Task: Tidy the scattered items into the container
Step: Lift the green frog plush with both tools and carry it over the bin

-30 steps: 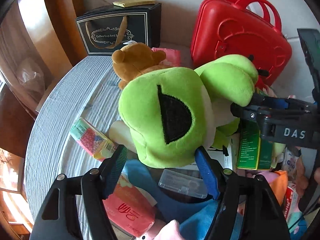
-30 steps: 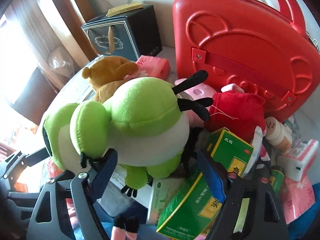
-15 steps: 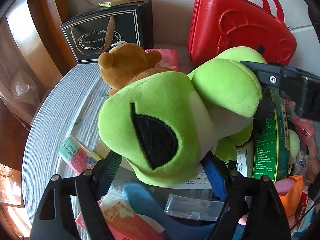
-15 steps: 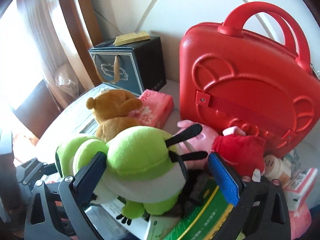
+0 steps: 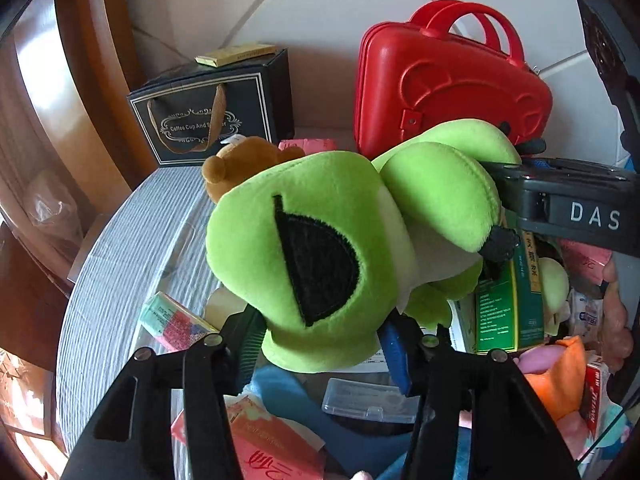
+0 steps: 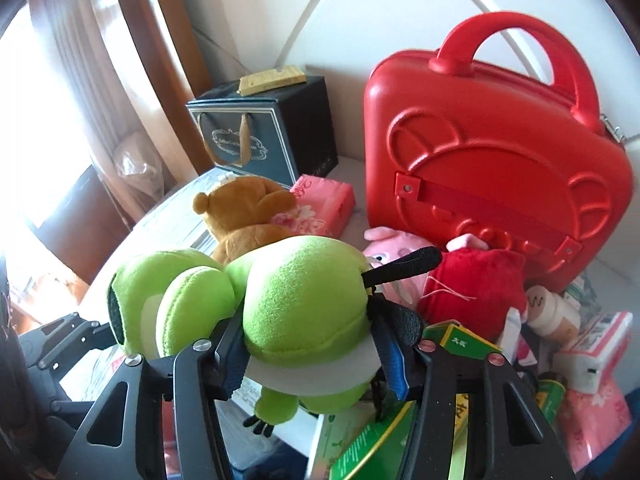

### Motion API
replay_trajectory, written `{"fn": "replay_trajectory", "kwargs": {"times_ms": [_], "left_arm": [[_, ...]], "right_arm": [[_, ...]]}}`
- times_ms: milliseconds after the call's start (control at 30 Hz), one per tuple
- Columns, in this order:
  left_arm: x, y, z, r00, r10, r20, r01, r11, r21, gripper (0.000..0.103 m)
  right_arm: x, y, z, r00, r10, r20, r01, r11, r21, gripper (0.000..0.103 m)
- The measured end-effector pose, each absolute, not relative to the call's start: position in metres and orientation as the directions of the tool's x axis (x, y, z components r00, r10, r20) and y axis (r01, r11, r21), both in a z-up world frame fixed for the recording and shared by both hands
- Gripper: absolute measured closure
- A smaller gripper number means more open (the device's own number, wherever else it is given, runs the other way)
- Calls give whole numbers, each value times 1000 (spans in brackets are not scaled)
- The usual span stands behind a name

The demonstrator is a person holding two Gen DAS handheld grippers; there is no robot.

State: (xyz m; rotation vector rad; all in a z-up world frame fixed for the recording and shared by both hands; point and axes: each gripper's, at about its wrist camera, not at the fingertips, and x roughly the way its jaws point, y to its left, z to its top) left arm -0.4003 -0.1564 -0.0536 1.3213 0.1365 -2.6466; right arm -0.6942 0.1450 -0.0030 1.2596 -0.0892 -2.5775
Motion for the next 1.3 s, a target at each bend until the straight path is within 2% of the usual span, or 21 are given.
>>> {"fn": "replay_trajectory", "kwargs": {"times_ms": [333,467,667,967,1300], "left_arm": [[-340,-118,42,-703,-129,-699,171,-985,10,52],[-320,-100,64,-725,-128,-676,162,-987,14,52],[-292,-72,81,-734,-100,-672,133,-991,3,52],[-257,-34,101,-758,3,-653,-2,-1000,-3,52],[-235,60,169,-820,129,-558,-172,-985,25,52]], "right_arm": [[-608,152,102,-701,-232,-674,210,-971,116,49],[-571,156,132,-735,-211,-644,204,-975,87,49],[-526,169,155,-743,-177,-645,170,-983,74,49],[-451,180,178,-740,-47,-671,42,-999,23,49],[-363,250,249,-794,84,-602,-115,-993,13,49]]}}
